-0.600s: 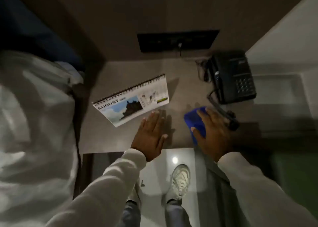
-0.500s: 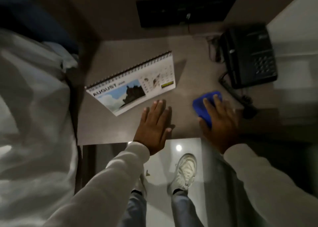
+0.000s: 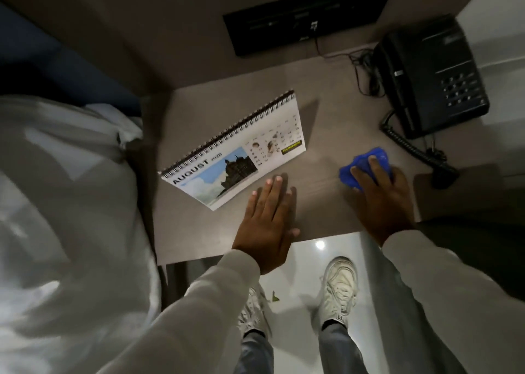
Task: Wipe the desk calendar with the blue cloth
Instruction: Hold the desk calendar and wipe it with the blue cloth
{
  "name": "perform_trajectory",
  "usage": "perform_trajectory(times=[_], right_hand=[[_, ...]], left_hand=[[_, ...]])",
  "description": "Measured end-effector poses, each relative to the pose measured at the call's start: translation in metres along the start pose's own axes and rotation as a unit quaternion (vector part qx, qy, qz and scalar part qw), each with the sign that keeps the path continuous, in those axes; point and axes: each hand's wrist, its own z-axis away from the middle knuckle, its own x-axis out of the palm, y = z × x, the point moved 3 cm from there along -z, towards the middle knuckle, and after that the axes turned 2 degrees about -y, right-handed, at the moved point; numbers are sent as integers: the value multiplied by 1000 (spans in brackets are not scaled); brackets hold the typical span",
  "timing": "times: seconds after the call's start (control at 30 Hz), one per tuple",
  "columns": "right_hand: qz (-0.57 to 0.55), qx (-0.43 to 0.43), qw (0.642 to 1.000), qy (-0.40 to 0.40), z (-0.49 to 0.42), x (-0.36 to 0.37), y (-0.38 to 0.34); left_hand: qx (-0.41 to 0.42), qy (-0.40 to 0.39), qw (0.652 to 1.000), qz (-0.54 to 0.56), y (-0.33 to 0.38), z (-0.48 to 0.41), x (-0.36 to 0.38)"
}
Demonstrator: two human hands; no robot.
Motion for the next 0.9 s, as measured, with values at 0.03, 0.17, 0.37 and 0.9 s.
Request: perform_trajectory(times=[0.03, 0.17, 0.37, 0.9], right_hand=[[10, -9, 1000, -27, -2, -3, -2], [-95, 14, 995, -33, 3, -15, -10], [-357, 95, 921, 121, 34, -22, -68], [-525, 183, 758, 340, -19, 29, -206]], left_hand=[[18, 0, 1000, -2, 0, 5, -15], [75, 16, 996, -34, -1, 19, -90], [125, 68, 985, -95, -39, 16, -180], [253, -36, 959, -126, -80, -45, -170]])
